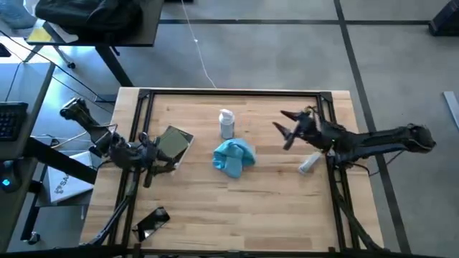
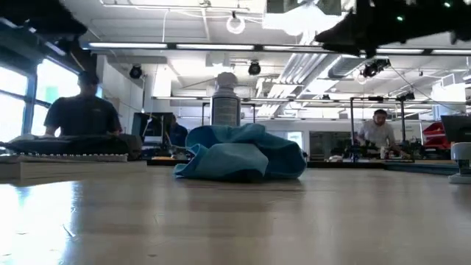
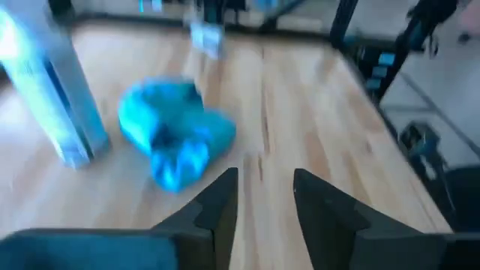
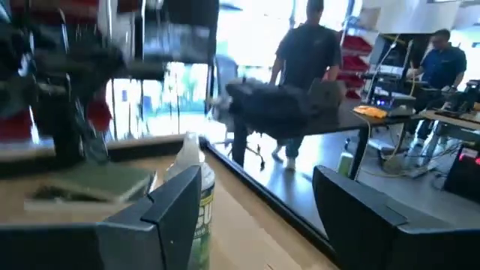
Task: Apply microfiber cloth
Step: Return to Home Position
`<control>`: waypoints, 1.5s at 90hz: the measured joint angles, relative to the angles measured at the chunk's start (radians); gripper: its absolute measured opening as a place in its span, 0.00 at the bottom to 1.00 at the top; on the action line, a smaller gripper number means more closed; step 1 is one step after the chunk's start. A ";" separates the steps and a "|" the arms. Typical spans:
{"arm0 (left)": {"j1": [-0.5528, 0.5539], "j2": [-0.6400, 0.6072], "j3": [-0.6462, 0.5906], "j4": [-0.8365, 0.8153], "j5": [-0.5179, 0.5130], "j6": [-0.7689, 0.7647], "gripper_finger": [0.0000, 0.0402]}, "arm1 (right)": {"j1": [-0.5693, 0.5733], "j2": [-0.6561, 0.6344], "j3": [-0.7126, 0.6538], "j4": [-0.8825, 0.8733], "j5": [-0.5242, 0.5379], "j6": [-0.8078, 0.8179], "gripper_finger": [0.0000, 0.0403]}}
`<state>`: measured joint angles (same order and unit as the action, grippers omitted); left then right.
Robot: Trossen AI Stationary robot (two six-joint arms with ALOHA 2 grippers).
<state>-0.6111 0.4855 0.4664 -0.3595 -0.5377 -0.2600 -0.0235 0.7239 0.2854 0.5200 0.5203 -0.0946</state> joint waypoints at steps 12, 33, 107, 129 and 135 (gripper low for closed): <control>0.125 -0.029 0.000 0.002 0.100 0.107 0.12 | 0.000 -0.158 -0.104 -0.009 -0.002 0.058 0.55; 0.380 -0.088 0.000 -0.009 0.338 0.112 0.01 | 0.000 -0.498 -0.163 -0.202 -0.024 0.087 0.55; 0.597 -0.473 -0.251 0.130 0.398 0.082 0.00 | 0.109 -0.706 -0.276 -0.423 -0.340 0.173 0.05; 0.597 -0.482 -0.383 0.247 0.453 0.092 0.00 | 0.109 -0.702 -0.276 -0.480 -0.374 0.193 0.01; 0.598 -0.480 -0.408 0.251 0.406 0.086 0.00 | 0.109 -0.698 -0.276 -0.479 -0.373 0.184 0.00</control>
<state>-0.0135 0.0050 0.0580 -0.1081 -0.1316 -0.1742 0.0856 0.0258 0.0090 0.0414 0.1475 0.0895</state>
